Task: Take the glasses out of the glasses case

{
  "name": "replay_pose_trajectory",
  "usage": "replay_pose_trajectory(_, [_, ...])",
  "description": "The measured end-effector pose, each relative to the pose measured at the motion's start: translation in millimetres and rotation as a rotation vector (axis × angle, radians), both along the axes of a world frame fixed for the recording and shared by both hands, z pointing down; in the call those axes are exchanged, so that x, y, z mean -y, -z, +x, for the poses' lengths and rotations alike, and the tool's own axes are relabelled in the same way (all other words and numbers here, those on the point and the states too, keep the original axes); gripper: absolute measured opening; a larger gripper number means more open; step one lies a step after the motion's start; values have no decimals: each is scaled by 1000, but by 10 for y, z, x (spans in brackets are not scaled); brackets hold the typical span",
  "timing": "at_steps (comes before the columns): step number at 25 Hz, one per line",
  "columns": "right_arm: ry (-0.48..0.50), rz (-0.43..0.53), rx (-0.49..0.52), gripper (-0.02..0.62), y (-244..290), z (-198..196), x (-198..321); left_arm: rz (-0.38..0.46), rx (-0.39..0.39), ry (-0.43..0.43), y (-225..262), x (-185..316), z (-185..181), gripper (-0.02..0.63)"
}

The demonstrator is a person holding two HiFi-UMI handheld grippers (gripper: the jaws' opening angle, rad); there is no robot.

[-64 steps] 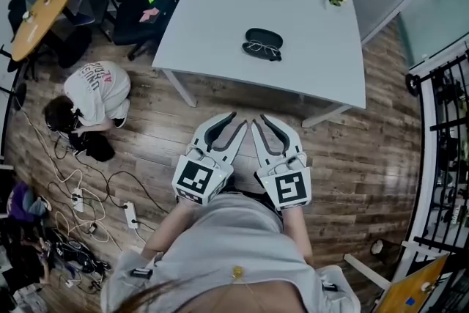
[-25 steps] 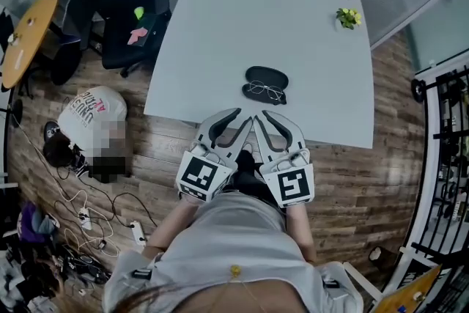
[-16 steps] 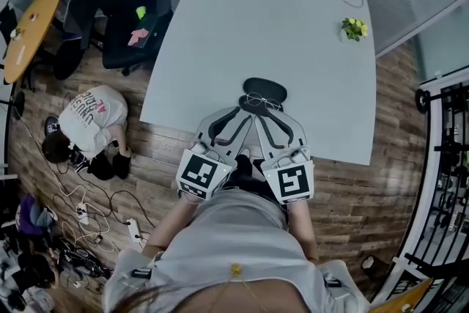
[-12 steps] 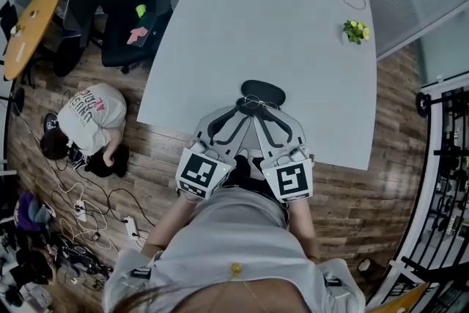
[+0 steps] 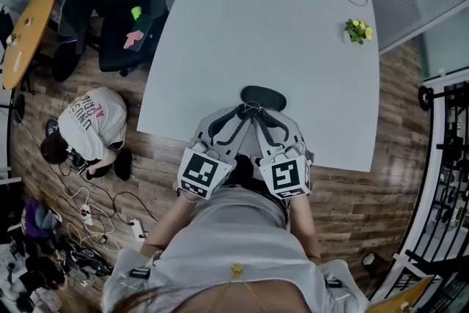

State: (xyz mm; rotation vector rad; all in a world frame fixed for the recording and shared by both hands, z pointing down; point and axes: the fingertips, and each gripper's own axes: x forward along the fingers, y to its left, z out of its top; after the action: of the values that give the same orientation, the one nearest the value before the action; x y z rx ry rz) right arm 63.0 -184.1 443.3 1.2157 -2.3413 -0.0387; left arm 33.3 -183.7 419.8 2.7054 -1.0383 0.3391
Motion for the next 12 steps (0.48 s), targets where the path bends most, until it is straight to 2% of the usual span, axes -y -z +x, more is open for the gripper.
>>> replay_pose_trajectory(6, [-25,-59,-133,63,-391,86,118,-31,20,-49,-107,103,6,109])
replay_pose_trajectory(12, [7,-183,-224,61,-988,171,158,-68,26,-67,-224,130,-17,109])
